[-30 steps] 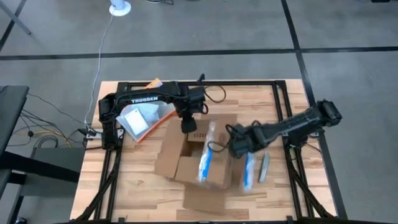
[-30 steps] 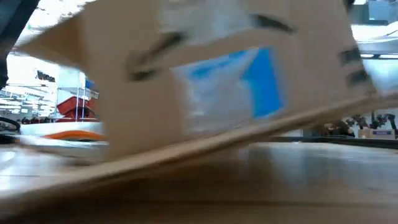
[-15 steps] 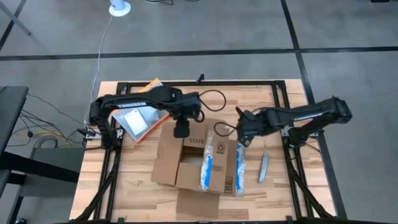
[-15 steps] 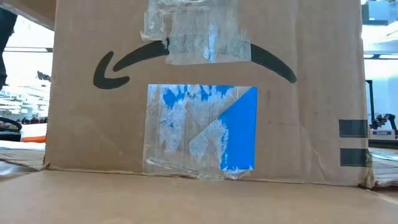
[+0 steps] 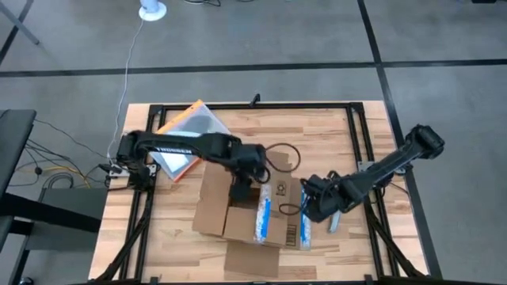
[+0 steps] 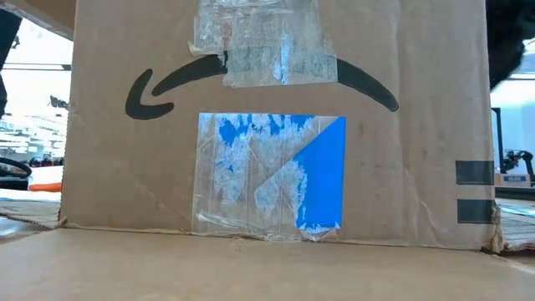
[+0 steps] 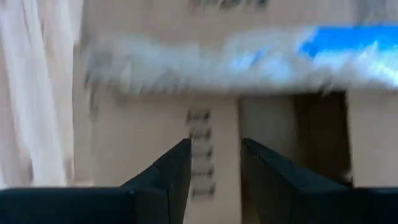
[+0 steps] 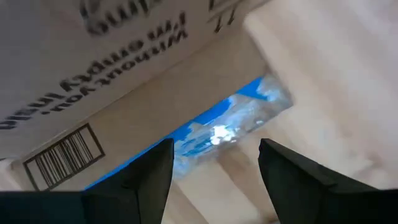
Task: Unpack boxes
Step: Break down the box using the silver cutter until it is completely flat
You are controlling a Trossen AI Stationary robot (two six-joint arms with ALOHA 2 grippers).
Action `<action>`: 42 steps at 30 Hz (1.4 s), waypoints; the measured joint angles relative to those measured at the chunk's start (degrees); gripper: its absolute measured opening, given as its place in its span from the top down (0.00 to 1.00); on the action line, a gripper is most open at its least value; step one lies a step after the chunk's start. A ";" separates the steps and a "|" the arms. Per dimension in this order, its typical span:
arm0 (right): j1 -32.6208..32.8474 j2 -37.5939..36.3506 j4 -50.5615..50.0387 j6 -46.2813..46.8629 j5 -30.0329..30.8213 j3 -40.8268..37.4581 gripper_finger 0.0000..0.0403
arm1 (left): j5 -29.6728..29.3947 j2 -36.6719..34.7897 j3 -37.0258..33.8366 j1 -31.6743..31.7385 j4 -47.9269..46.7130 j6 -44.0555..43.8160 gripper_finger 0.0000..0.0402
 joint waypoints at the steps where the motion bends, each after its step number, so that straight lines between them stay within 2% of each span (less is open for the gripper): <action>1: 0.62 0.13 2.14 0.89 0.21 -1.37 0.46 | 0.00 0.78 0.11 -0.61 1.57 0.01 0.68; 6: 2.42 0.06 12.82 3.33 1.46 -6.81 0.46 | 0.01 5.41 -0.06 -2.18 1.98 -1.42 0.68; 11: 2.59 0.04 20.60 3.28 1.64 -10.53 0.46 | -0.27 6.36 -0.03 -1.96 0.11 -4.39 0.68; 17: 2.45 1.60 27.84 -0.23 6.63 -10.87 0.46 | -0.02 6.36 0.02 -2.22 10.77 -7.09 0.68; 20: 2.04 3.51 30.36 -2.13 6.95 -10.87 0.46 | 0.16 6.36 0.62 -2.89 13.07 -8.49 0.68; 25: 0.96 6.45 34.39 -4.55 7.88 -10.85 0.46 | 0.17 6.25 5.62 -4.16 15.78 -8.94 0.68; 31: -1.02 7.15 39.86 -9.12 7.90 -10.85 0.46 | 0.22 6.28 9.03 -5.31 22.12 -7.22 0.68; 36: -2.04 4.94 39.94 -11.03 8.75 -10.88 0.46 | -0.37 6.27 9.04 -4.78 21.09 -6.94 0.68; 42: 0.49 -2.51 36.72 -10.38 15.05 -10.62 0.46 | 0.20 6.27 9.04 -3.97 17.92 -7.48 0.68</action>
